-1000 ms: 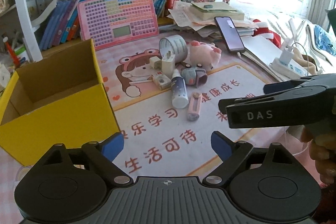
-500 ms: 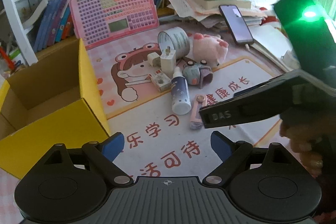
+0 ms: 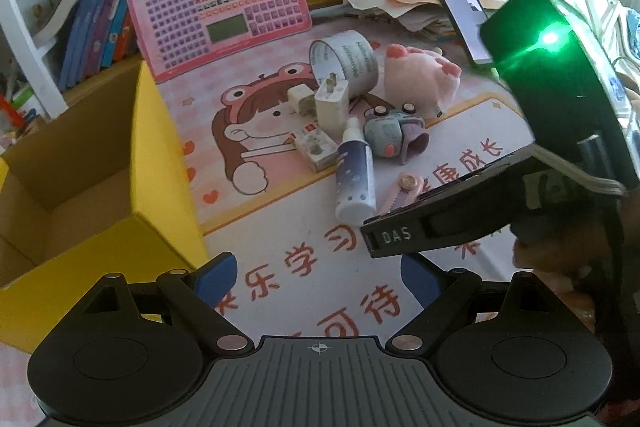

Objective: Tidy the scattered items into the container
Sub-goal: 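Close the right gripper on the pink tool while the left gripper grasps the navy spray bottle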

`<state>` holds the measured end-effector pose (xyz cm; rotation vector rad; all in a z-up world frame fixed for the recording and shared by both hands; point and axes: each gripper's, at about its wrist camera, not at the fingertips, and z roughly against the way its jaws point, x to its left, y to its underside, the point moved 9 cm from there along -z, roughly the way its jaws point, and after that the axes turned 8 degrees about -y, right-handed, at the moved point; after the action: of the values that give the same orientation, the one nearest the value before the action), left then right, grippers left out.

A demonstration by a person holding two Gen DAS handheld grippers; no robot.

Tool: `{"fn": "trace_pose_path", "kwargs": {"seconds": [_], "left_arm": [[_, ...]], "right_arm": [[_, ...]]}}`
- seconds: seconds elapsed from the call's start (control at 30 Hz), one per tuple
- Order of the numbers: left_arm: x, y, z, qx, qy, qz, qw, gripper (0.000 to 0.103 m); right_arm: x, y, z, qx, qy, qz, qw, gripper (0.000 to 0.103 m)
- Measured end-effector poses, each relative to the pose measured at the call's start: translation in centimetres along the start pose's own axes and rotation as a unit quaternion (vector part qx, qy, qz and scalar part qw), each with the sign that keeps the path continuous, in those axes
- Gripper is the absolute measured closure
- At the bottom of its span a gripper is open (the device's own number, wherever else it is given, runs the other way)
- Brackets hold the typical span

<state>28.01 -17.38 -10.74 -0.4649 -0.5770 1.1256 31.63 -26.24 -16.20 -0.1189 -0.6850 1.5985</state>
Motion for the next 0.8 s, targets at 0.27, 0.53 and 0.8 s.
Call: {"fn": "trace_pose_path", "kwargs": {"seconds": [0.27,0.53,0.8], "left_arm": [[-1.6,-1.9,-2.0,0.002,0.022,0.001,0.9998,0.017],[-2.6,-4.1,-5.4,0.006,0.01,0.015,0.9998,0.041],[-2.7,-5.1,-8.2,0.019,0.011,0.016,0.9996,0.054]], "right_arm": [[-5.0,-0.5,2.0,-0.023,0.058,-0.038,0.997,0.061],[-6.2,-1.5,3.9,-0.069,0.071,-0.014,0.995,0.061],[-6.9,-2.6,2.2,-0.053,0.058,-0.028,0.997,0.061]]}}
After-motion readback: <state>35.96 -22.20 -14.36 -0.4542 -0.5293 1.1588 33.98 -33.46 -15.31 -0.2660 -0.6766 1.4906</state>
